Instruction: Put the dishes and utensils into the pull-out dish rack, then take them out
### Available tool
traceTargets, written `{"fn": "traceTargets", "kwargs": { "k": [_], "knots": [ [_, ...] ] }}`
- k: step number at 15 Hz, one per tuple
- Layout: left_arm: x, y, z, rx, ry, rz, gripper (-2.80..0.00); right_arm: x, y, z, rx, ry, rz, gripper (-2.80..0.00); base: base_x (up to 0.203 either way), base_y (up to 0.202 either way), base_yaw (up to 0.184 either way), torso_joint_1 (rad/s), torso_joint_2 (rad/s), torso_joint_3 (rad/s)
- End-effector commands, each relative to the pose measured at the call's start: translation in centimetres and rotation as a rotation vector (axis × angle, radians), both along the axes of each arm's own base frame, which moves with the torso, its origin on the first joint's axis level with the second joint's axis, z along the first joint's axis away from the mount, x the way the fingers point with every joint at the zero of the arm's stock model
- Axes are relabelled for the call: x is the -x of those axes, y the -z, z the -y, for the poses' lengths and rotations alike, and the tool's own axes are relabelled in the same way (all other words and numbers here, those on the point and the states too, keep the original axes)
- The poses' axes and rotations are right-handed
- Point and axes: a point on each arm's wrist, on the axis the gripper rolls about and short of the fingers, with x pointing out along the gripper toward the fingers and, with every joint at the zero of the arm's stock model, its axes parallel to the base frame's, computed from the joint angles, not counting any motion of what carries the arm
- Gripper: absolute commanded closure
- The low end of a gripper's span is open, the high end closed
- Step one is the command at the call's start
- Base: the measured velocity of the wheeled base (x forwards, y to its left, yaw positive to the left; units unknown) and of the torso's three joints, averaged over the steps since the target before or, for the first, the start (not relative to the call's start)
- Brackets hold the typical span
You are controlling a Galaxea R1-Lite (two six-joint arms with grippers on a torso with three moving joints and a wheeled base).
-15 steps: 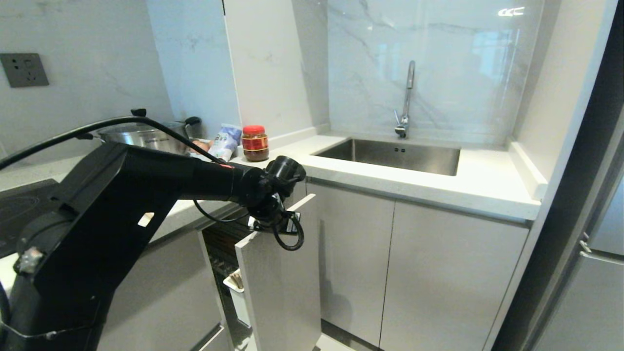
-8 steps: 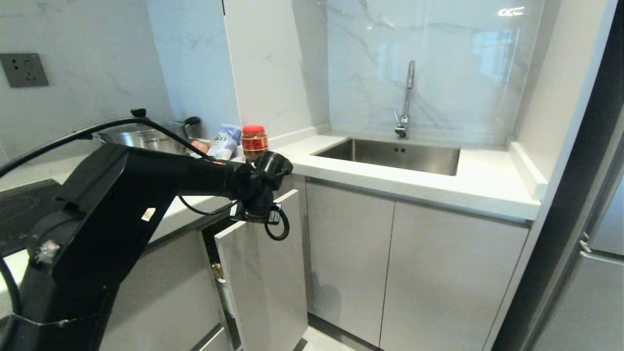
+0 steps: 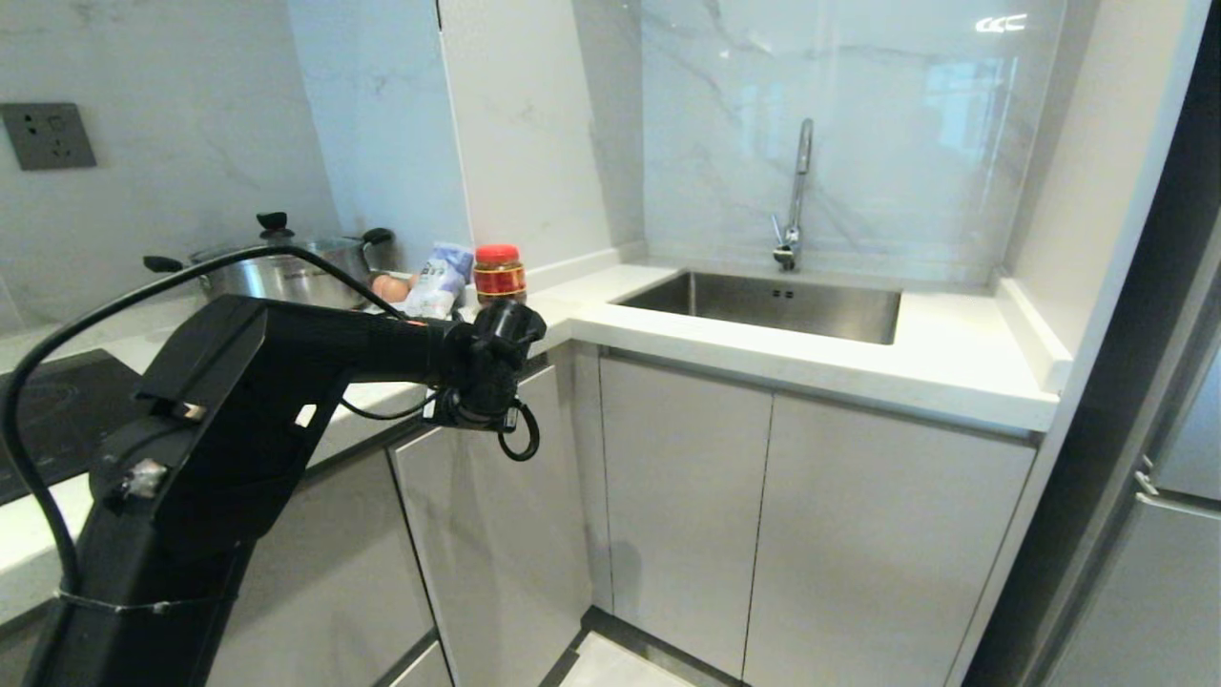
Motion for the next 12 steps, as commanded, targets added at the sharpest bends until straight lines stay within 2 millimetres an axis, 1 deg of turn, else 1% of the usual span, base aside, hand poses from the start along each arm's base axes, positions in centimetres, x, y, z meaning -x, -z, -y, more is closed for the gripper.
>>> {"fn": "traceTargets", "kwargs": {
  "k": [1, 4, 6, 8, 10, 11, 12],
  "knots": [
    [0.9, 0.0, 1.4, -0.01, 0.028, -0.007, 0.0, 0.0, 0.0, 0.0, -0.001, 0.0, 0.005, 0.0, 0.0, 0.0, 0.0, 0.0, 0.0, 0.0],
    [1.7, -0.5, 2.4, -0.012, 0.047, -0.001, 0.0, 0.0, 0.0, 0.0, -0.001, 0.001, 0.005, 0.0, 0.0, 0.0, 0.0, 0.0, 0.0, 0.0],
    [2.5, -1.5, 2.9, -0.005, 0.062, 0.014, 0.0, 0.0, 0.0, 0.0, -0.001, 0.0, 0.005, 0.0, 0.0, 0.0, 0.0, 0.0, 0.0, 0.0],
    [4.0, -3.7, 3.5, 0.014, 0.086, 0.049, 0.0, 0.0, 0.0, 0.0, -0.001, 0.001, 0.005, 0.0, 0.0, 0.0, 0.0, 0.0, 0.0, 0.0],
    [6.0, -6.8, 3.7, 0.04, 0.111, 0.101, 0.0, 0.0, 0.0, 0.0, -0.001, 0.001, 0.005, 0.0, 0.0, 0.0, 0.0, 0.0, 0.0, 0.0],
    [7.2, -8.7, 3.6, 0.057, 0.121, 0.136, 0.0, 0.0, 0.0, 0.0, -0.001, 0.001, 0.005, 0.0, 0.0, 0.0, 0.0, 0.0, 0.0, 0.0],
    [8.9, -11.3, 3.2, 0.083, 0.133, 0.189, 0.0, 0.0, 0.0, 0.0, -0.001, 0.0, 0.005, 0.0, 0.0, 0.0, 0.0, 0.0, 0.0, 0.0]
  ]
}}
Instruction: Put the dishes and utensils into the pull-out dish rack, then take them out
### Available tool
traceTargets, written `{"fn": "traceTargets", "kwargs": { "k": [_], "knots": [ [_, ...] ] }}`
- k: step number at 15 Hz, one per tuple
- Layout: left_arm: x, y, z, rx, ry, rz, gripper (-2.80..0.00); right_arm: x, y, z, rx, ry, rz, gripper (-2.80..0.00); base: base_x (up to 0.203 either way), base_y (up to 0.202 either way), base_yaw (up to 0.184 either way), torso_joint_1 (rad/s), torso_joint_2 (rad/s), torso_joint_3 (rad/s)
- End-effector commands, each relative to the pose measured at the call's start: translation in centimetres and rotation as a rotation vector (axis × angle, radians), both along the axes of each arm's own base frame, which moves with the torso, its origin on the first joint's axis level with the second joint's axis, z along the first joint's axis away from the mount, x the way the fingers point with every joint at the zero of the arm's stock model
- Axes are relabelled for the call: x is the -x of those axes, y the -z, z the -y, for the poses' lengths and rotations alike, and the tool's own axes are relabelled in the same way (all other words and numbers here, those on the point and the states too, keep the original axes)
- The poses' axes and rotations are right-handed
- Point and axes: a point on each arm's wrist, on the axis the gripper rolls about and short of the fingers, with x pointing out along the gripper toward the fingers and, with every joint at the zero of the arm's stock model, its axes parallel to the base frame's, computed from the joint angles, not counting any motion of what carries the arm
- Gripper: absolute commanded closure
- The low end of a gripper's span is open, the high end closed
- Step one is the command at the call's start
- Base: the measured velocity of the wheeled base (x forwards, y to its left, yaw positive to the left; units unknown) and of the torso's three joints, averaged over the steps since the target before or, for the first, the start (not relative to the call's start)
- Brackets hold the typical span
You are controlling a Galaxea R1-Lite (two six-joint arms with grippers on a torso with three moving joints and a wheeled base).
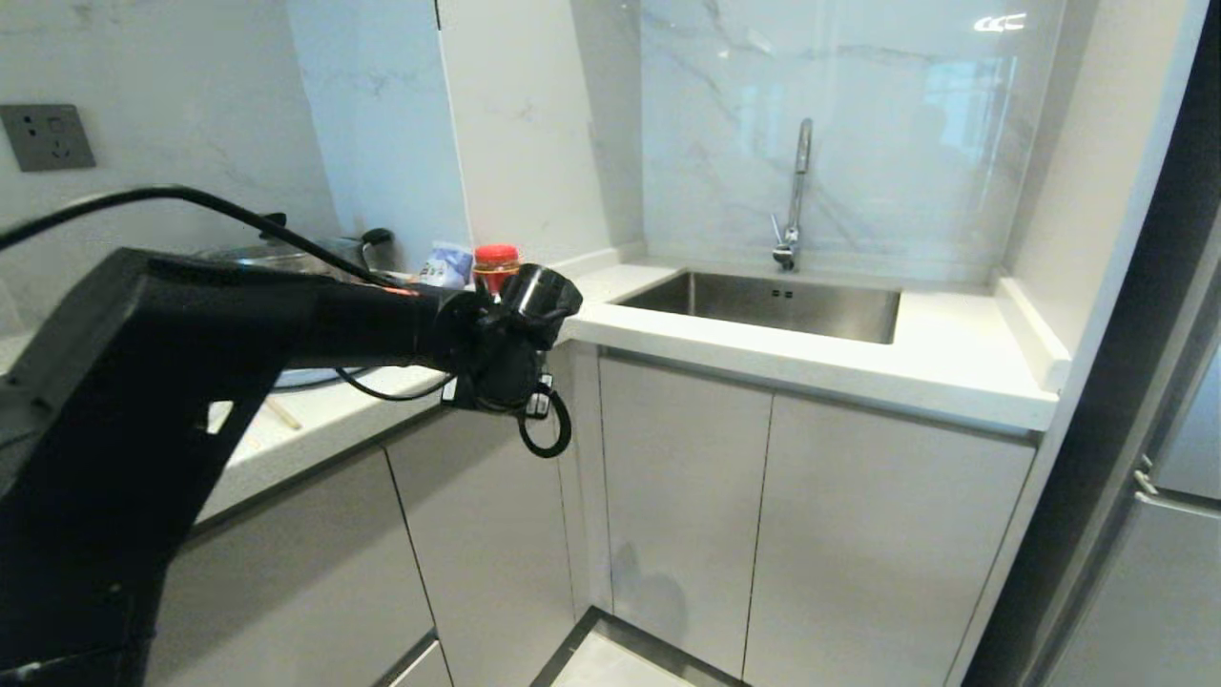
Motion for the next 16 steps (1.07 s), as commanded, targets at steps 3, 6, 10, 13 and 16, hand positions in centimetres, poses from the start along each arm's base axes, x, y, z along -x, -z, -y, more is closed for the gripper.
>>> {"fn": "traceTargets", "kwargs": {
  "k": [3, 6, 10, 13, 16],
  "knots": [
    [9.4, -12.9, -3.0, 0.161, 0.067, 0.267, 0.0, 0.0, 0.0, 0.0, -0.001, 0.0, 0.005, 0.0, 0.0, 0.0, 0.0, 0.0, 0.0, 0.0],
    [17.5, -19.7, -7.5, 0.283, 0.163, 0.445, 0.0, 0.0, 0.0, 0.0, -0.001, 0.0, 0.005, 0.0, 0.0, 0.0, 0.0, 0.0, 0.0, 0.0],
    [29.2, -23.7, -15.7, 0.264, 0.284, 0.676, 0.0, 0.0, 0.0, 0.0, -0.001, 0.0, 0.005, 0.0, 0.0, 0.0, 0.0, 0.0, 0.0, 0.0],
    [38.3, -24.0, -18.5, 0.186, 0.283, 0.877, 0.0, 0.0, 0.0, 0.0, -0.001, 0.0, 0.005, 0.0, 0.0, 0.0, 0.0, 0.0, 0.0, 0.0],
    [45.1, -21.1, -19.1, 0.02, 0.287, 0.958, 0.0, 0.0, 0.0, 0.0, -0.001, -0.001, 0.005, 0.0, 0.0, 0.0, 0.0, 0.0, 0.0, 0.0]
  ]
}}
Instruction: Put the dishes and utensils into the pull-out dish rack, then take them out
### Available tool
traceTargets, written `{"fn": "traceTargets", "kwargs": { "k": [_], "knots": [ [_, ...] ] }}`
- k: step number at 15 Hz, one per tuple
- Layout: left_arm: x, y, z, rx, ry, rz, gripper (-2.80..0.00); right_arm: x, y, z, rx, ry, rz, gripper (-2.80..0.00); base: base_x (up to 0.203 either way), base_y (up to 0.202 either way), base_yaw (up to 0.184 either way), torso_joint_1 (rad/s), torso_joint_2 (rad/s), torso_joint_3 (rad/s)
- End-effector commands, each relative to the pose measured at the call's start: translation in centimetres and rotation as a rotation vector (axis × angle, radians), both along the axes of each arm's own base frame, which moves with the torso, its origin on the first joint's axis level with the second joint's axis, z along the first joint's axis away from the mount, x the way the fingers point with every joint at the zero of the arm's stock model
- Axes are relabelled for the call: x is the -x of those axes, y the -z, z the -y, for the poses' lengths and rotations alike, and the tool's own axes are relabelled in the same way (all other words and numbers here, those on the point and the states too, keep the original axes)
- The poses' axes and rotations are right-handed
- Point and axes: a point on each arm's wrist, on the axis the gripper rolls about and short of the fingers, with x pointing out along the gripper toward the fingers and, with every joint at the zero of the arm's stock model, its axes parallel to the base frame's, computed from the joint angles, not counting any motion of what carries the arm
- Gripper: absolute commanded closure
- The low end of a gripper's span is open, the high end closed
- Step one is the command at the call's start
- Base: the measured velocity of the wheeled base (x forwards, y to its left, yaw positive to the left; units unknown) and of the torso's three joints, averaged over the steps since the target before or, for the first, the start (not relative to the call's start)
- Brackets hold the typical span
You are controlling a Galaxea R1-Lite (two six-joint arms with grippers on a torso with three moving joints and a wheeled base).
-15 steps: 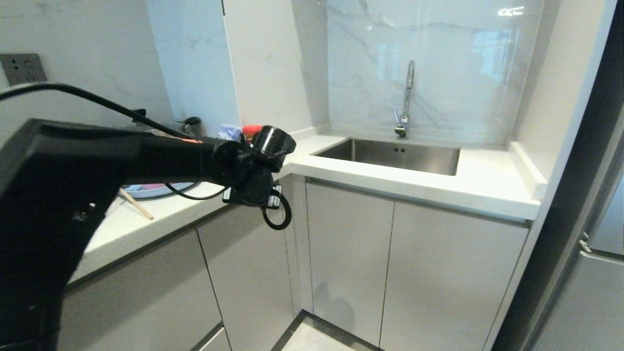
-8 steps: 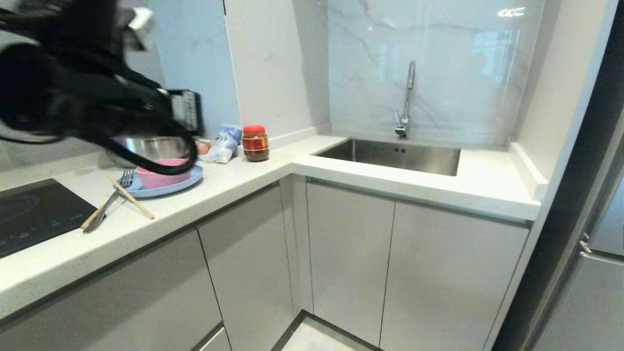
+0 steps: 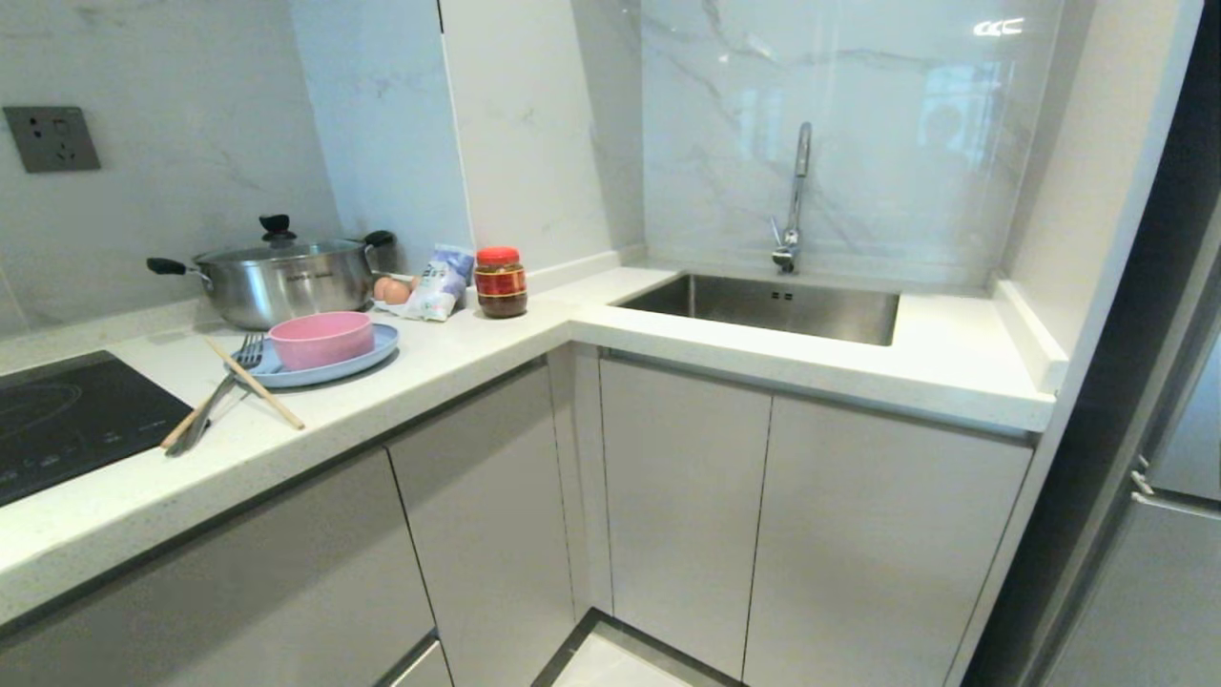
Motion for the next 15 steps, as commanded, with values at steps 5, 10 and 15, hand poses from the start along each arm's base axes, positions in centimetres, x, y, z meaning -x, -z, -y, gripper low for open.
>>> {"fn": "traceTargets", "kwargs": {
  "k": [5, 10, 15],
  "knots": [
    [8.8, 14.0, -0.2, -0.063, -0.102, 0.006, 0.0, 0.0, 0.0, 0.0, 0.0, 0.0, 0.005, 0.0, 0.0, 0.0, 0.0, 0.0, 0.0, 0.0],
    [7.4, 23.8, 0.4, 0.029, 0.005, -0.087, 0.0, 0.0, 0.0, 0.0, 0.0, 0.0, 0.005, 0.0, 0.0, 0.0, 0.0, 0.0, 0.0, 0.0],
    [3.0, 28.6, 0.5, 0.035, 0.02, -0.09, 0.0, 0.0, 0.0, 0.0, 0.0, 0.0, 0.005, 0.0, 0.0, 0.0, 0.0, 0.0, 0.0, 0.0]
  ]
}}
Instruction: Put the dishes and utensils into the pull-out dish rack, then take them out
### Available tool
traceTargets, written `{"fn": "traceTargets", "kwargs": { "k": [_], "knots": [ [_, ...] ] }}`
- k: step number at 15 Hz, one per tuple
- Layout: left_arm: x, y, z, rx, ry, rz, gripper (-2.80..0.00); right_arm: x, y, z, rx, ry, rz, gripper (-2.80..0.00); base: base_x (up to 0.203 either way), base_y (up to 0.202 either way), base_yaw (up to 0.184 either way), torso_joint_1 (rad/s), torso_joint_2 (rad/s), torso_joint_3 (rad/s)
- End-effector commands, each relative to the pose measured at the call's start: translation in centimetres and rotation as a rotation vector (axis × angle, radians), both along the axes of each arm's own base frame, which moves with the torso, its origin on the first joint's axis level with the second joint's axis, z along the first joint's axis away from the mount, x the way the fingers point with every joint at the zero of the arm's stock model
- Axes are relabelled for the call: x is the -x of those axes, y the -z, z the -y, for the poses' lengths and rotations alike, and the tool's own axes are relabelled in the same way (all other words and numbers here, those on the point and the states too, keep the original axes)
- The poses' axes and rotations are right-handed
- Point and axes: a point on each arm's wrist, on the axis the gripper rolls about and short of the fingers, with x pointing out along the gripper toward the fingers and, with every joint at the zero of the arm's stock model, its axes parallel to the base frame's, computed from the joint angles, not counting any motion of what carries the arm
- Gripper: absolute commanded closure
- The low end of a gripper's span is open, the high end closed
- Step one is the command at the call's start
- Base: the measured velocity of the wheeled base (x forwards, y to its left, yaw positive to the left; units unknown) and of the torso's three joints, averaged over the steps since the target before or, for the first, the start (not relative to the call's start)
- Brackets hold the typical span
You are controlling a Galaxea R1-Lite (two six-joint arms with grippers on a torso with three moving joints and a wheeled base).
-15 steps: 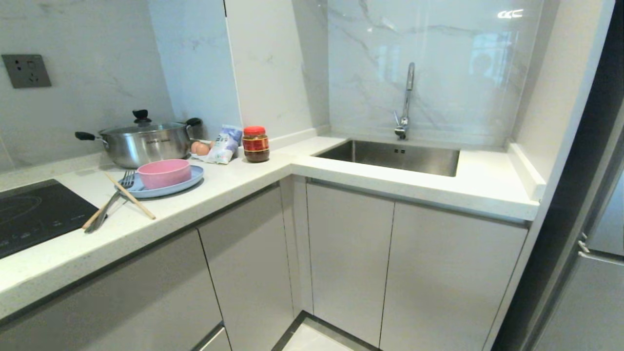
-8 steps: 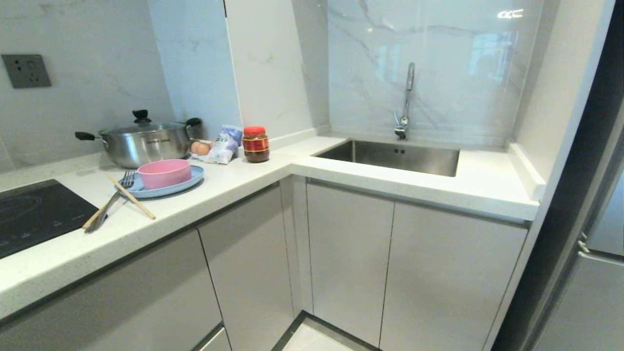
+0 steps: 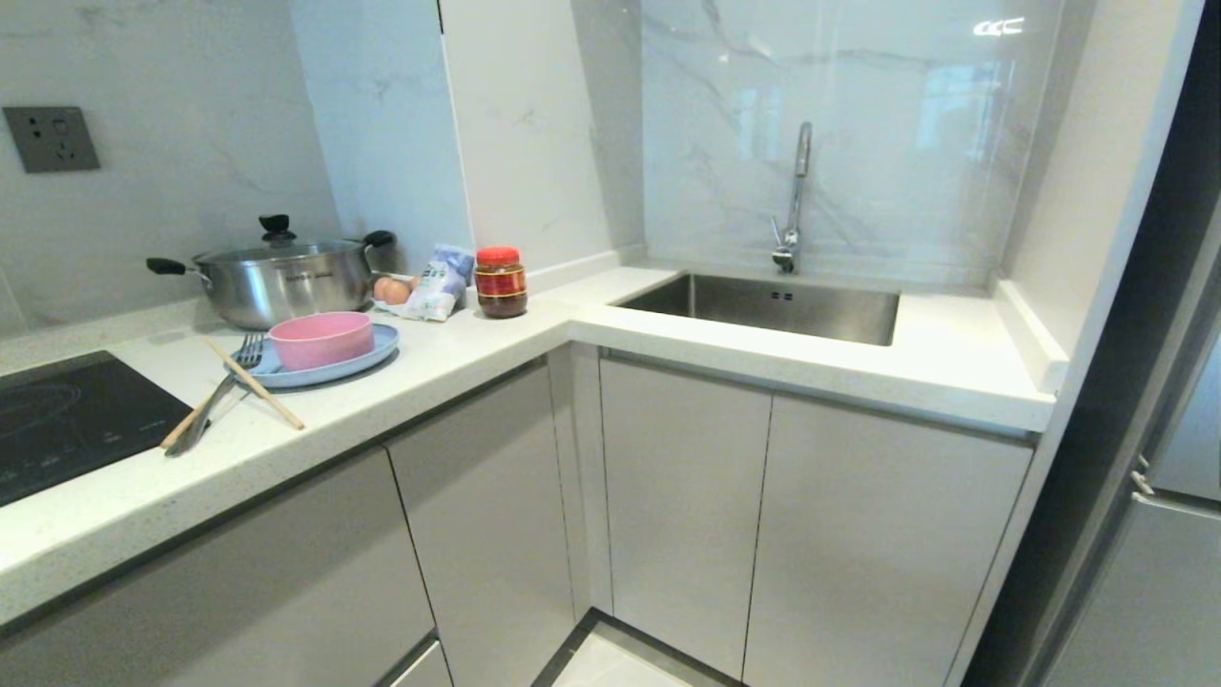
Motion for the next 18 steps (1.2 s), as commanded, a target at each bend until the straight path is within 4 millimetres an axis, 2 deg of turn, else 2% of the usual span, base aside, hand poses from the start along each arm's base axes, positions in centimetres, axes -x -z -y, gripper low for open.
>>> {"fn": "traceTargets", "kwargs": {
  "k": [1, 2, 4, 18],
  "knots": [
    [-2.2, 3.6, 0.0, -0.01, 0.003, -0.008, 0.0, 0.0, 0.0, 0.0, 0.0, 0.0, 0.005, 0.0, 0.0, 0.0, 0.0, 0.0, 0.0, 0.0],
    [-2.7, 4.9, 0.0, -0.014, 0.009, -0.034, 0.0, 0.0, 0.0, 0.0, 0.0, 0.0, 0.005, 0.0, 0.0, 0.0, 0.0, 0.0, 0.0, 0.0],
    [-2.8, 5.6, 0.1, -0.019, 0.059, -0.09, 0.0, 0.0, 0.0, 0.0, 0.0, 0.0, 0.005, 0.0, 0.0, 0.0, 0.0, 0.0, 0.0, 0.0],
    [-2.8, 5.5, 0.1, 0.027, 0.058, -0.077, 0.0, 0.0, 0.0, 0.0, 0.0, 0.0, 0.005, 0.0, 0.0, 0.0, 0.0, 0.0, 0.0, 0.0]
  ]
}}
